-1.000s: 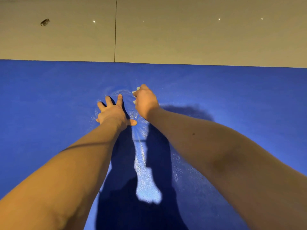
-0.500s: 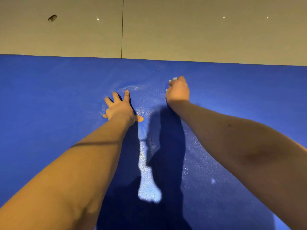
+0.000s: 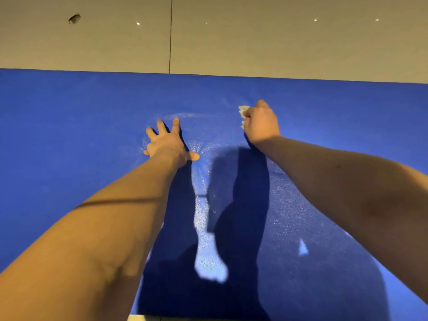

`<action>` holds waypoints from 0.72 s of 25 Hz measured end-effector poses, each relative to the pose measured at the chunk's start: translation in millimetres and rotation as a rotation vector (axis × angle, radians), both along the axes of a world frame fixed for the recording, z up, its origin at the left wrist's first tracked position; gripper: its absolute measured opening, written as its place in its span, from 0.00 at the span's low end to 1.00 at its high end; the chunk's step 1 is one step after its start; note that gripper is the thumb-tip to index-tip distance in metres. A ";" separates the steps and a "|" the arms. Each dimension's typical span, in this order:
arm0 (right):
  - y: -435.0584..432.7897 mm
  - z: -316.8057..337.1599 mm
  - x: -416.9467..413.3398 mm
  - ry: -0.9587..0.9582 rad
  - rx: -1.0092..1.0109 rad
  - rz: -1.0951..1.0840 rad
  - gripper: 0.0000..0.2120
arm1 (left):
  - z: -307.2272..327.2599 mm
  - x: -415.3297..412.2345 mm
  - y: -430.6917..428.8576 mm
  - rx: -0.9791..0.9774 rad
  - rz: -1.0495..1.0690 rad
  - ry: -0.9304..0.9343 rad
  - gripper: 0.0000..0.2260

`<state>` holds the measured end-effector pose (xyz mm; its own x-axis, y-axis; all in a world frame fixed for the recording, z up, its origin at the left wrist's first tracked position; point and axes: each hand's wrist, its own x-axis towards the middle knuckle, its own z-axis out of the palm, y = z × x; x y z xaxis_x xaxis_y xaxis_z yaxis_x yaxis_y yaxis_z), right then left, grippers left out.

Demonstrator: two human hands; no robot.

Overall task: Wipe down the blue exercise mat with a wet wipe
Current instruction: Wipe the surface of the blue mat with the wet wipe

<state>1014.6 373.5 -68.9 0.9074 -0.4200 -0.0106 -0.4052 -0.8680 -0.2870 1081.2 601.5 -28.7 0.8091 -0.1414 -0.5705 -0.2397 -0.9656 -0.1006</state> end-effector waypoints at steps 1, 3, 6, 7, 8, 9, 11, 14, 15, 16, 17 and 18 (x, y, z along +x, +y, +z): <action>-7.6 -1.1 -7.7 -0.007 0.033 -0.067 0.10 | -0.2 -0.3 -0.2 -0.004 0.004 0.000 0.56; -4.6 -5.6 -7.2 -0.055 0.161 -0.190 0.08 | -0.1 0.2 -0.7 -0.010 0.015 0.003 0.57; 32.8 -14.2 13.0 -0.105 0.263 -0.259 0.11 | -0.7 1.4 -2.9 -0.020 0.031 0.006 0.57; 51.5 -16.1 19.3 -0.079 0.268 -0.212 0.12 | -1.4 1.1 -2.7 -0.024 0.034 0.000 0.57; 71.2 -17.8 23.1 -0.060 0.251 -0.134 0.13 | -2.1 0.0 -1.2 -0.032 0.040 -0.005 0.57; 87.9 -18.1 24.2 -0.052 0.251 -0.057 0.13 | -3.0 -1.2 0.7 -0.046 0.046 -0.010 0.57; 104.5 -23.3 23.4 -0.062 0.210 0.052 0.13 | -4.7 -5.4 3.7 -0.076 0.053 -0.015 0.55; 85.4 -17.6 16.6 -0.048 0.165 0.146 0.11 | -3.9 -8.5 6.5 -0.091 0.061 -0.008 0.53; 69.8 -15.6 11.9 -0.030 0.115 0.128 0.10 | -2.7 -8.8 7.0 -0.089 0.058 -0.002 0.52; 52.9 -15.2 4.2 -0.039 0.096 0.087 0.09 | -1.6 -10.2 8.6 -0.089 0.052 0.001 0.52; 36.9 -17.3 -5.5 -0.044 0.107 0.022 0.10 | -1.7 -11.8 10.5 -0.097 0.044 -0.001 0.51; 23.3 -19.5 -13.2 -0.057 0.061 -0.012 0.11 | -2.6 -13.5 13.2 -0.116 0.038 -0.007 0.49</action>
<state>1001.4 396.8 -88.5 0.9022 -0.4310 0.0149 -0.3970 -0.8436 -0.3615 1067.7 614.7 -31.2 0.8192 -0.1754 -0.5461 -0.2025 -0.9792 0.0107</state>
